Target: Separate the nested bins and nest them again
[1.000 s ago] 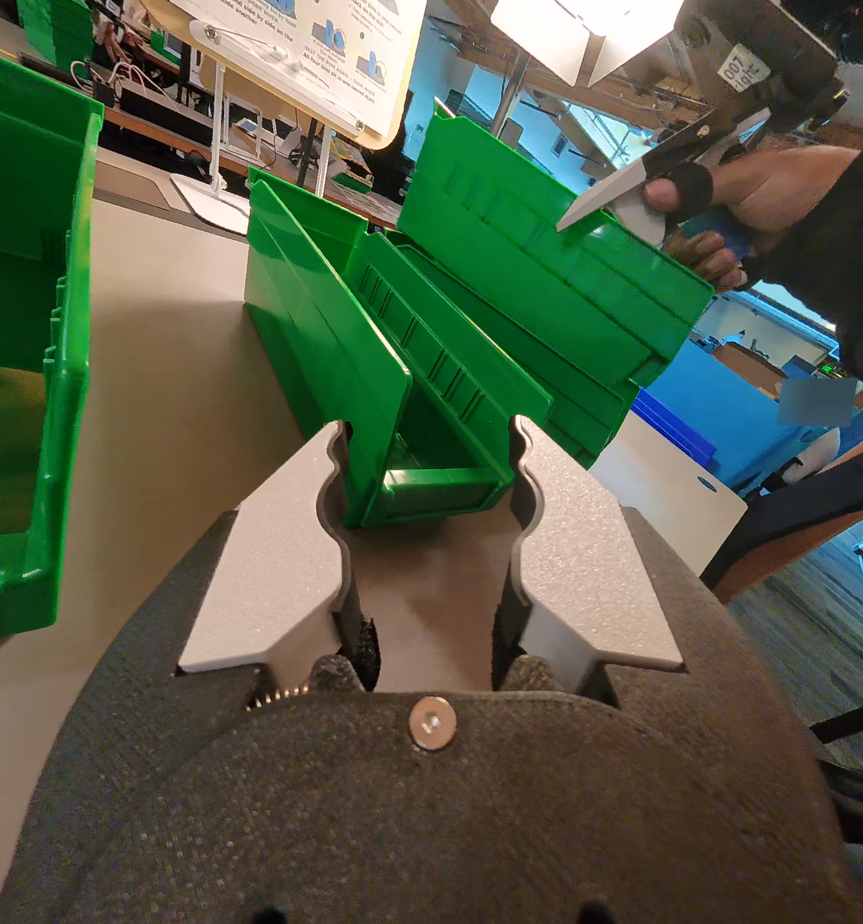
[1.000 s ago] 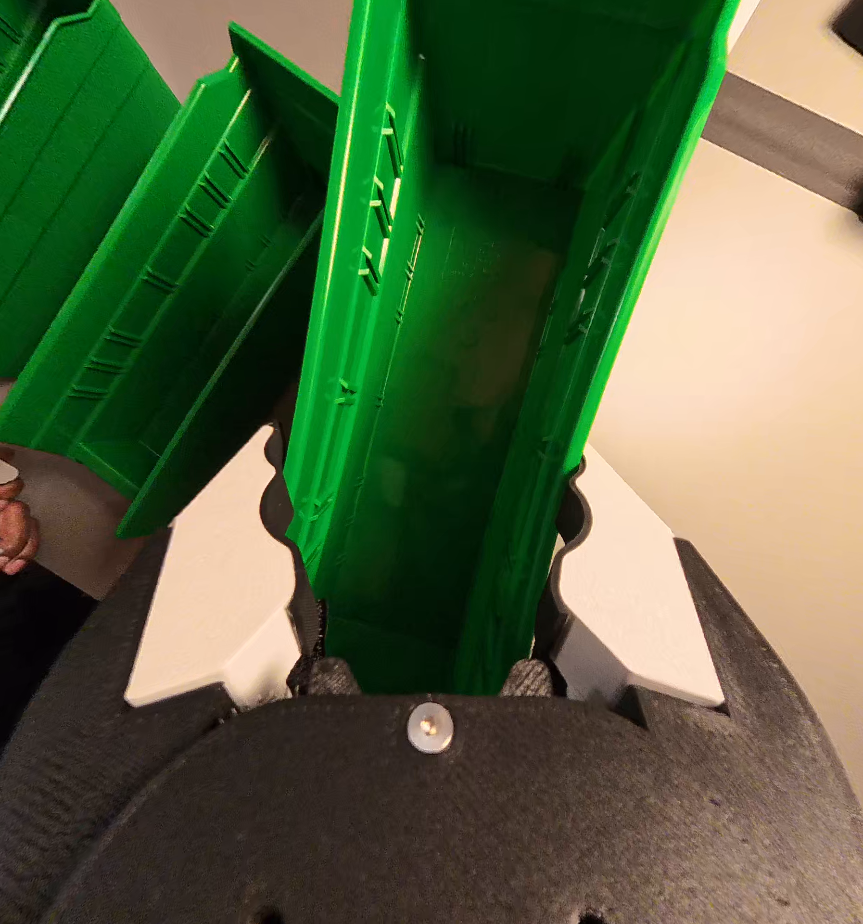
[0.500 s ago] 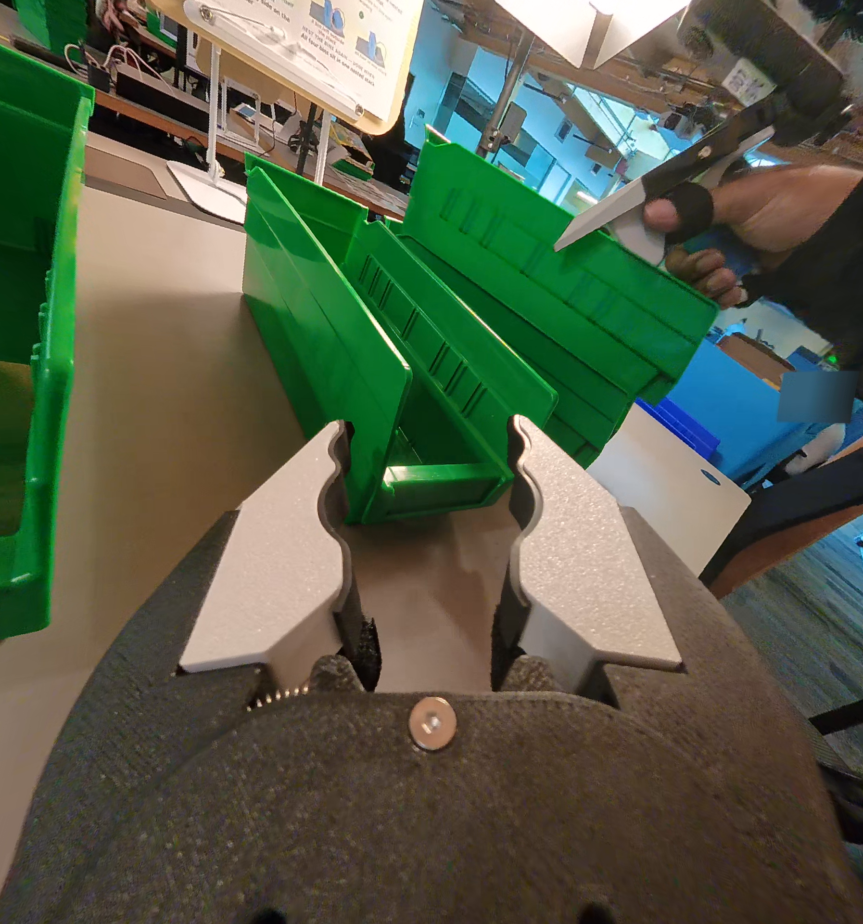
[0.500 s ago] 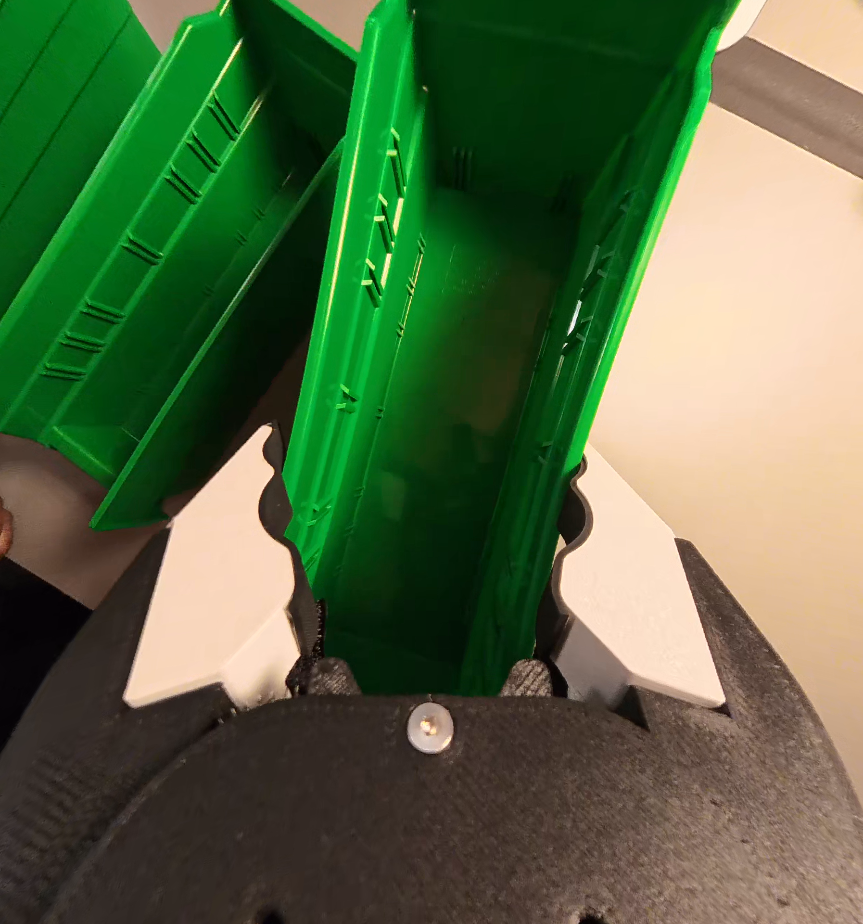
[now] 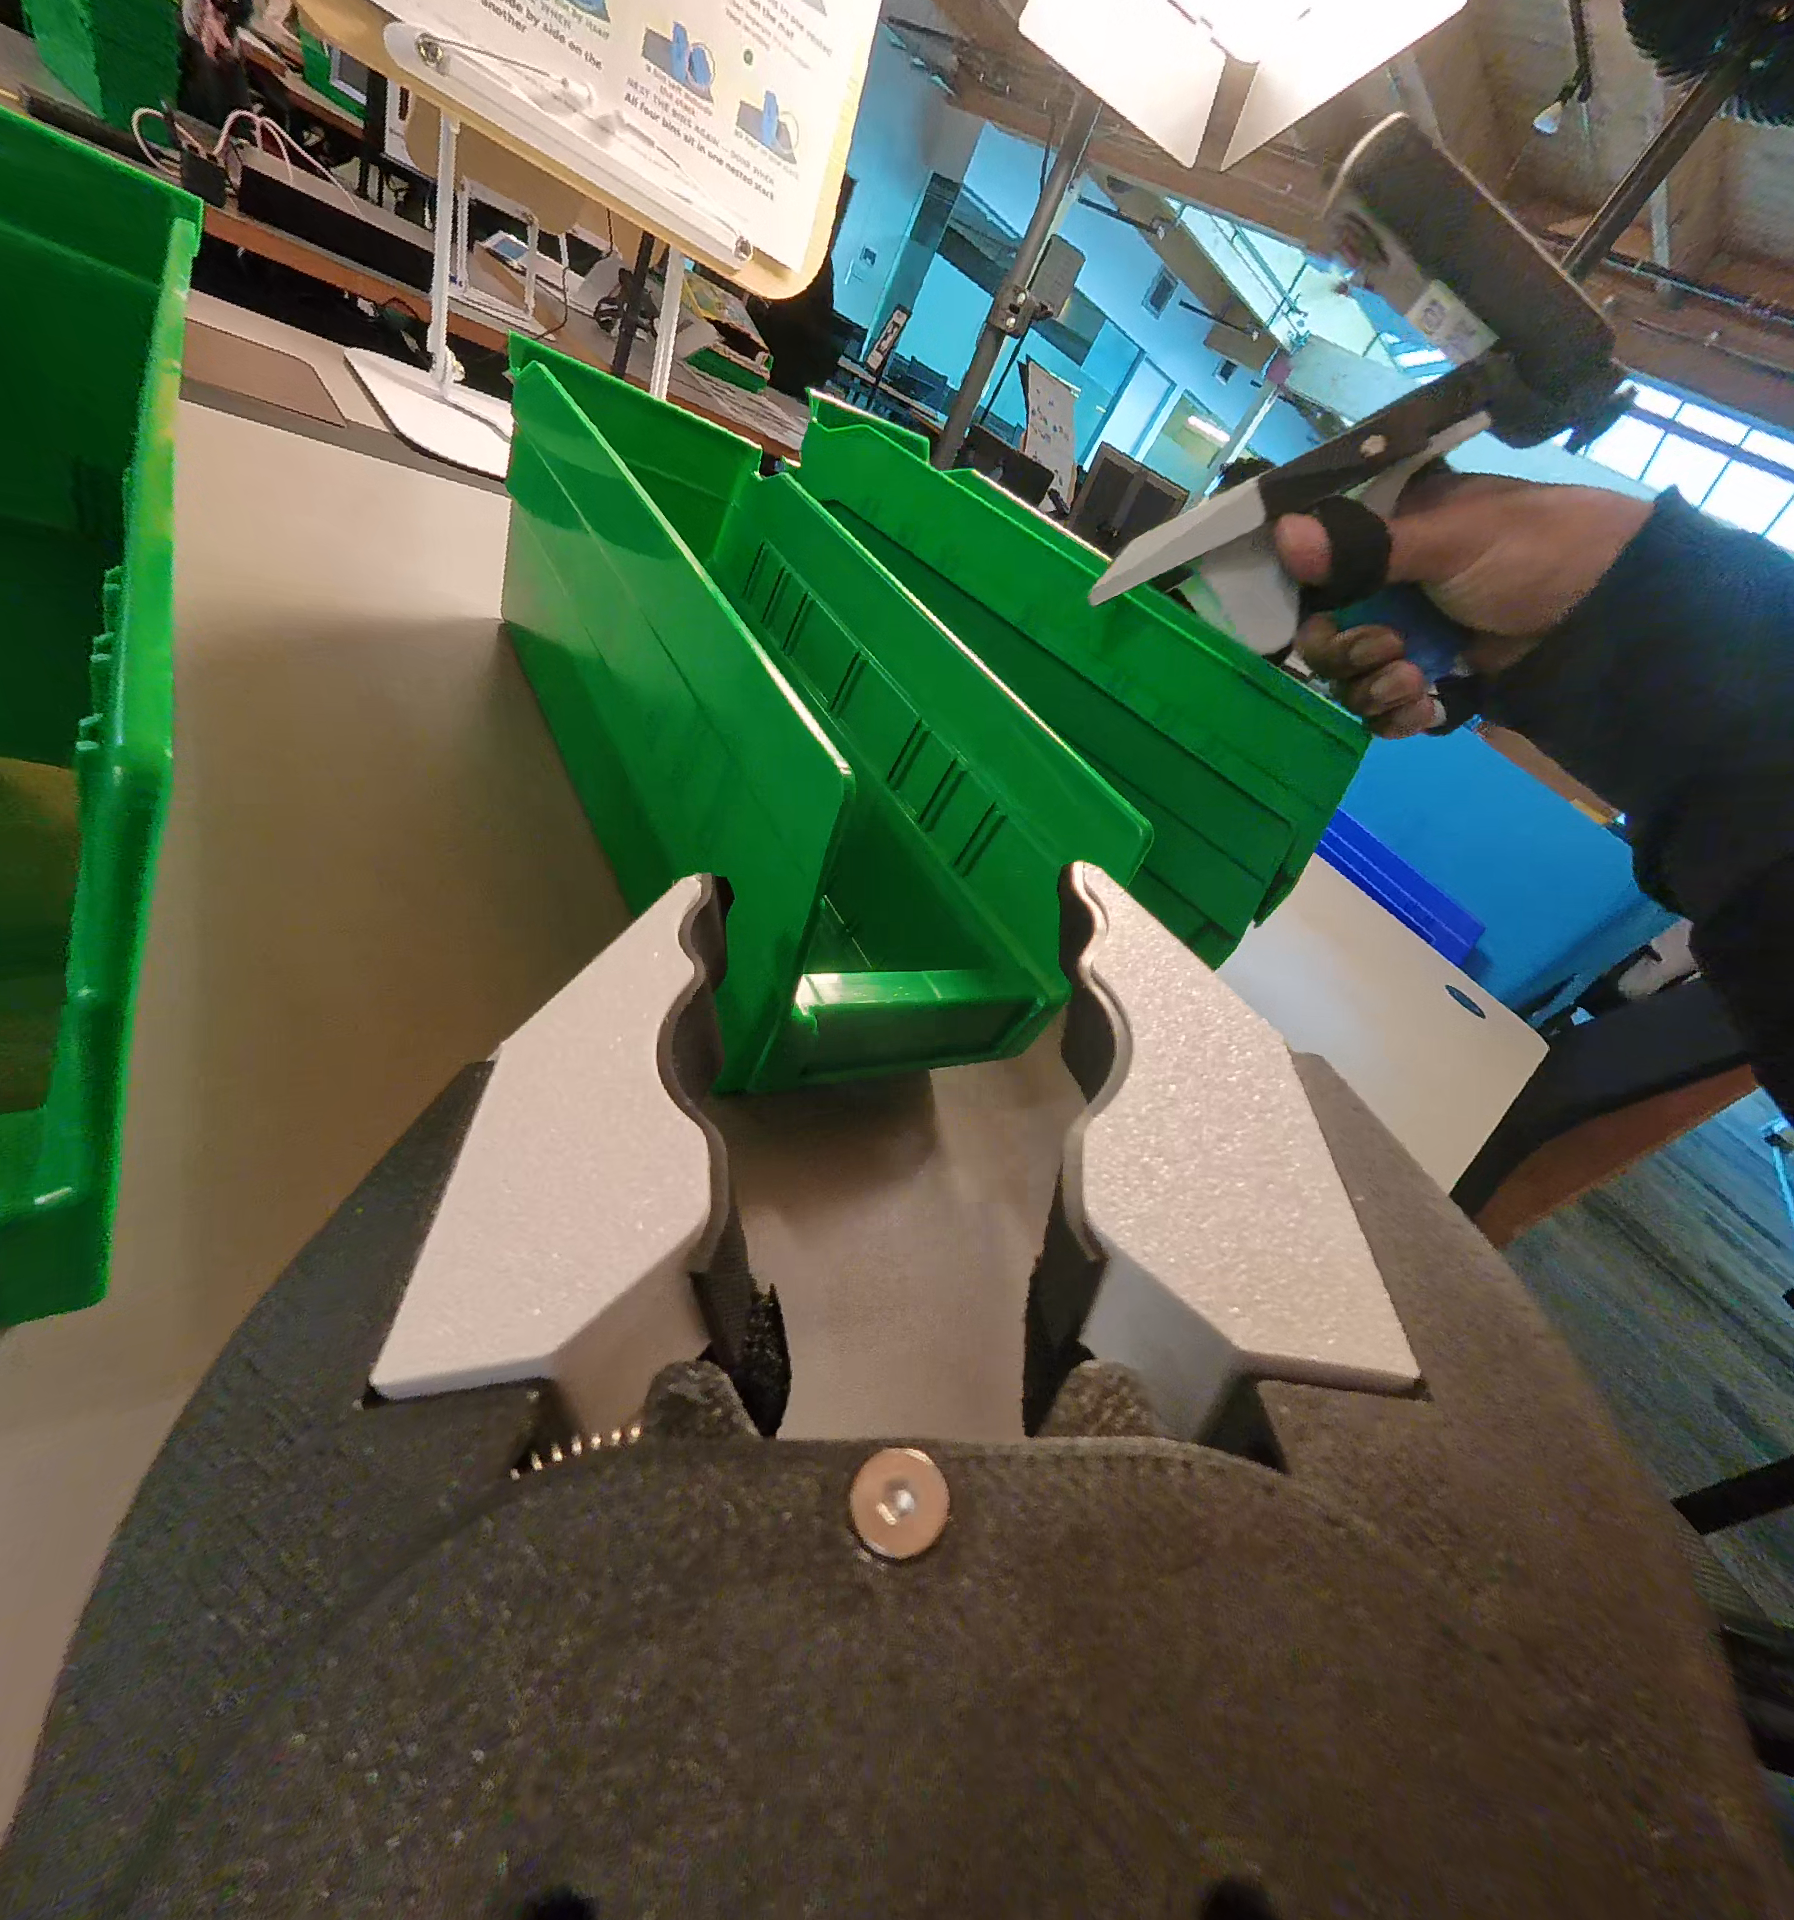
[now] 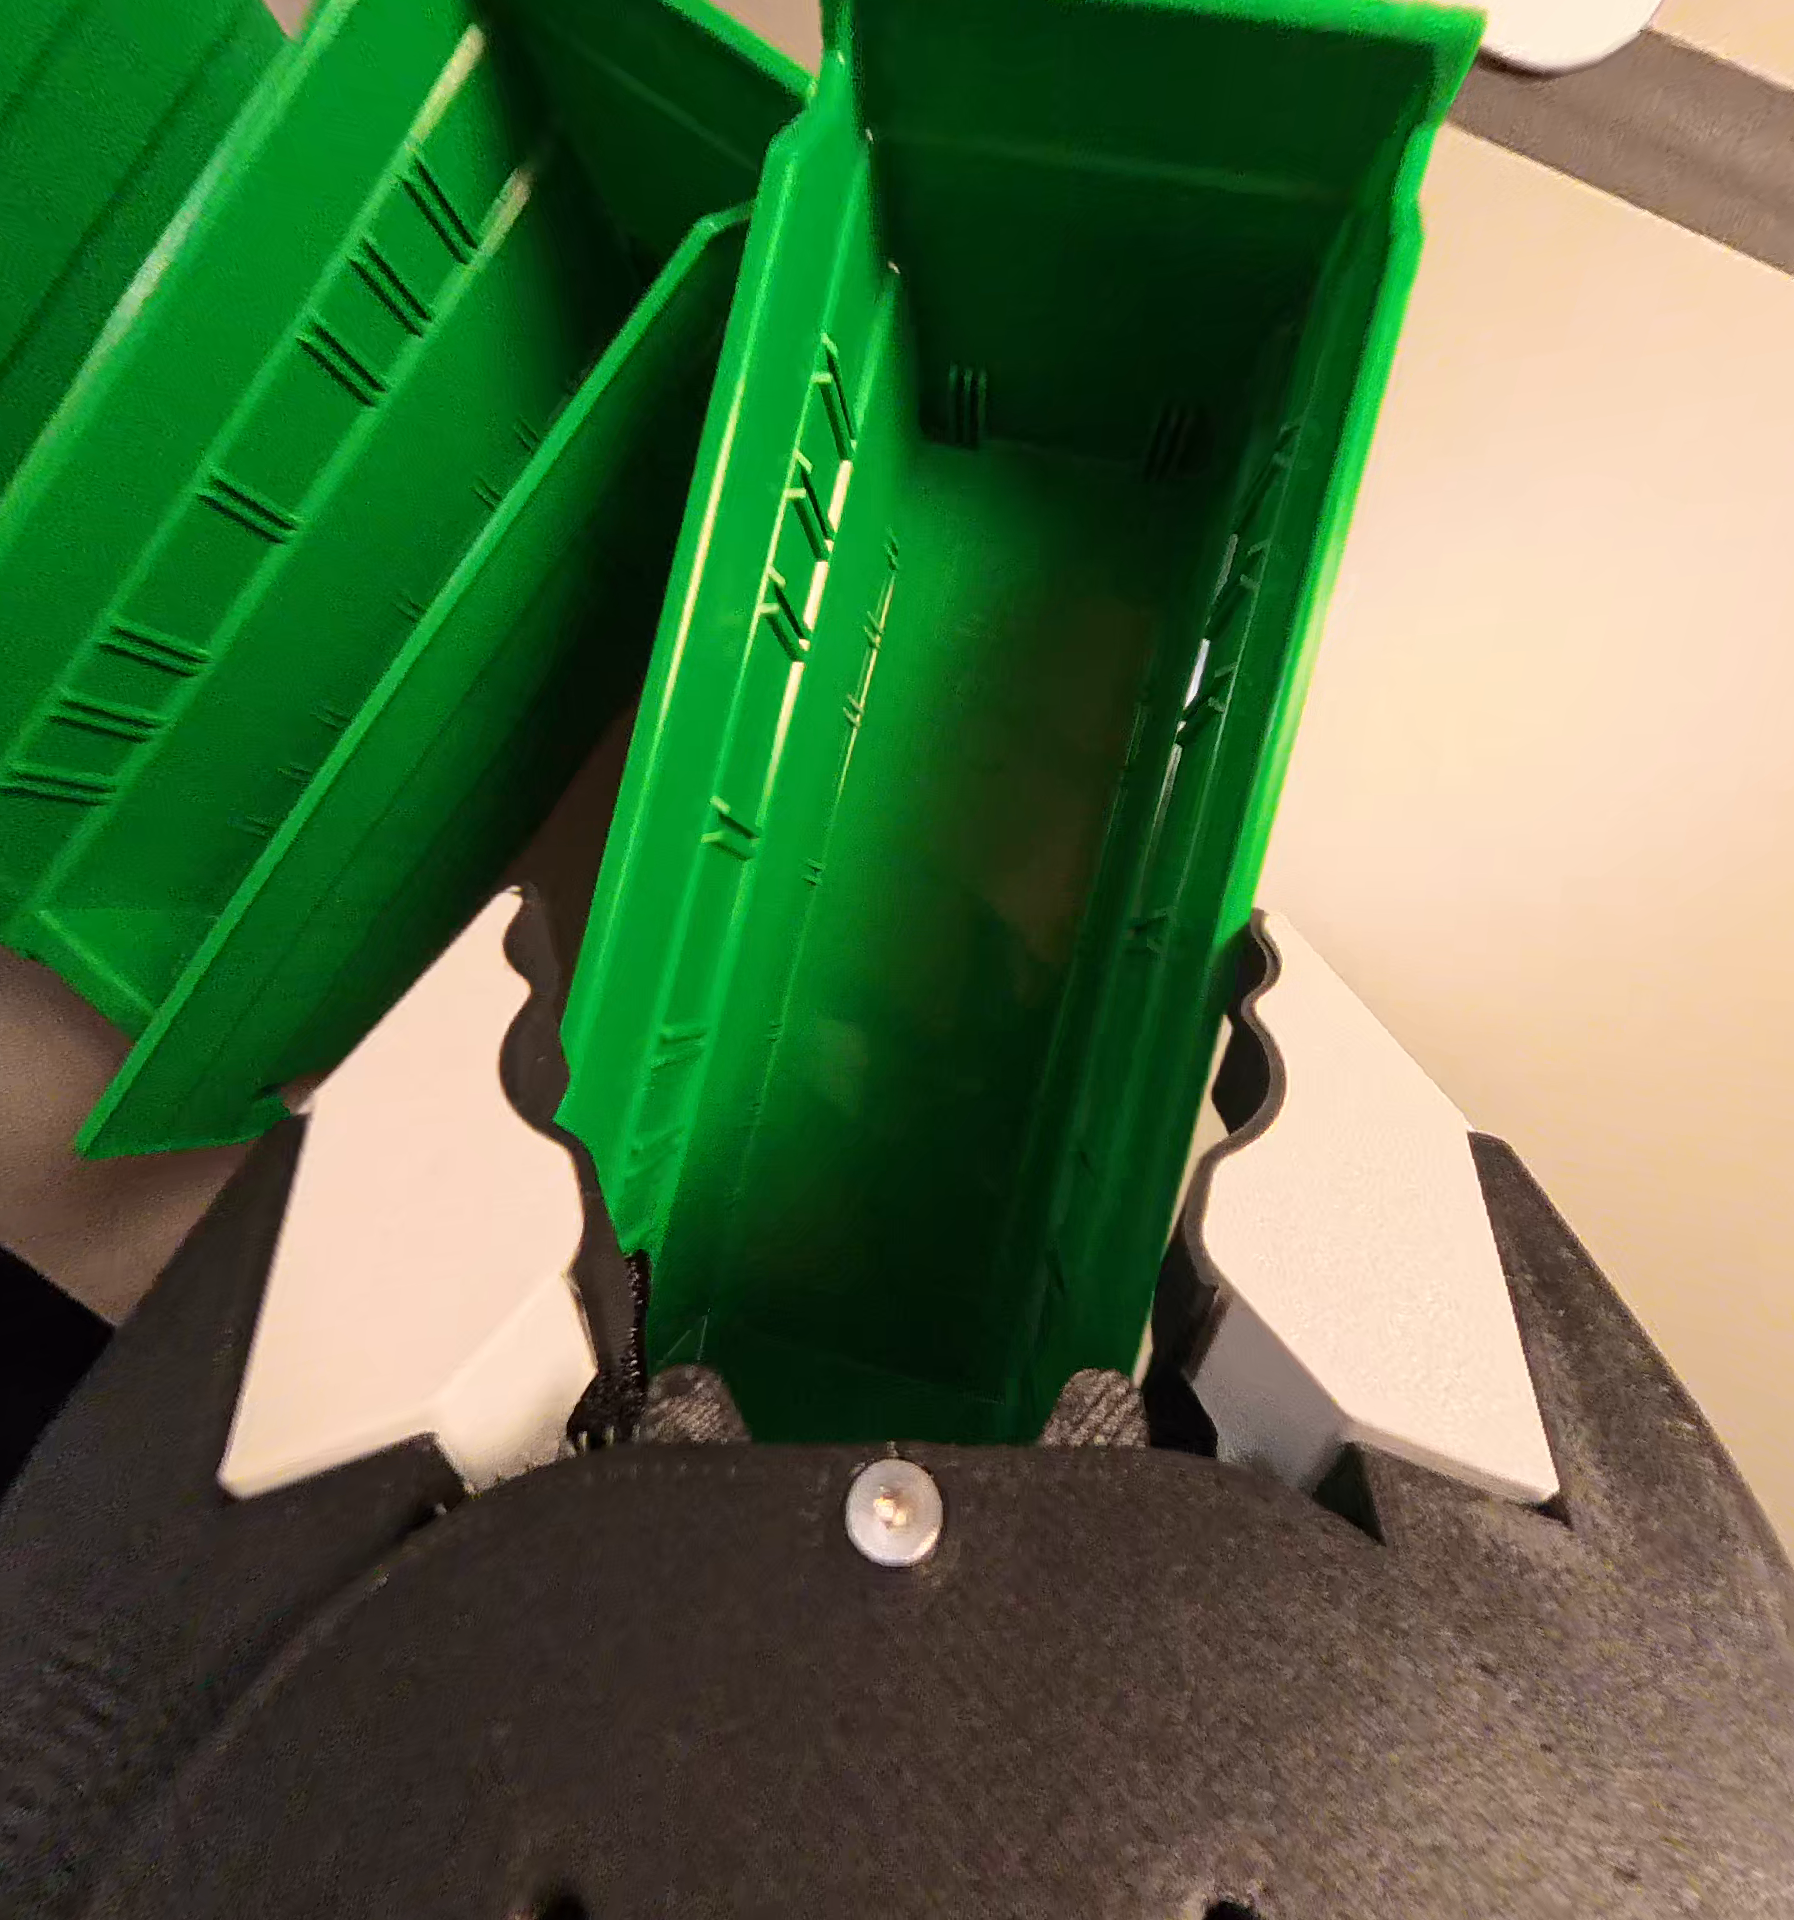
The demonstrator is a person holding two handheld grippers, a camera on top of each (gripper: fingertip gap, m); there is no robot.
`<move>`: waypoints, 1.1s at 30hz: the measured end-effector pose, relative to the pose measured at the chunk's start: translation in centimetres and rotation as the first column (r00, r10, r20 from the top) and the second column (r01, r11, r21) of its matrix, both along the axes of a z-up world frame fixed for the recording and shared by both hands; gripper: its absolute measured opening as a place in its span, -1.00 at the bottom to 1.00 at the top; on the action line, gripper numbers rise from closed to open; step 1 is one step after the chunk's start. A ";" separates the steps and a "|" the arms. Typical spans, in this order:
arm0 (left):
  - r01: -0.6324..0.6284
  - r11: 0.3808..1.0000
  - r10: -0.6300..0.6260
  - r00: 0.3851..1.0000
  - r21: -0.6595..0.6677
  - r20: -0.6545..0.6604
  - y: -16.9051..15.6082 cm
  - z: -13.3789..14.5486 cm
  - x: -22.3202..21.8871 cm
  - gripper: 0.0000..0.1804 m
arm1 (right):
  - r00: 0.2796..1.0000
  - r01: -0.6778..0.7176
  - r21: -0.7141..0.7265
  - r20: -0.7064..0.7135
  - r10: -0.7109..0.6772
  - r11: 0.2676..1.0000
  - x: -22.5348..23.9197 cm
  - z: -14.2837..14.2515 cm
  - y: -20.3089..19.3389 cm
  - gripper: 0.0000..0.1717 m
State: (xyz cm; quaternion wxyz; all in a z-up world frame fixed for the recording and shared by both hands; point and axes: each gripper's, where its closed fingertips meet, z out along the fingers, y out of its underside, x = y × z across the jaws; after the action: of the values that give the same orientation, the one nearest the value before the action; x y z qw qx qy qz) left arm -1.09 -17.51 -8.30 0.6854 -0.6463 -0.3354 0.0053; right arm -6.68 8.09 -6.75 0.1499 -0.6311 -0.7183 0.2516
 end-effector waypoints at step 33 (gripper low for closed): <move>0.084 0.693 -0.062 0.996 -0.716 0.057 11.1 2.3 -11.1 0.38 | 0.892 -0.228 -0.628 -0.441 -0.098 0.744 12.6 -3.6 -3.3 0.35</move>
State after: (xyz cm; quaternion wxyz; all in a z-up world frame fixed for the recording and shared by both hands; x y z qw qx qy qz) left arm -12.18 -6.37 -6.01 0.3740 -0.8752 -0.2902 0.0995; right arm 5.90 4.80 -10.38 0.0669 -0.5412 -0.5490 0.6334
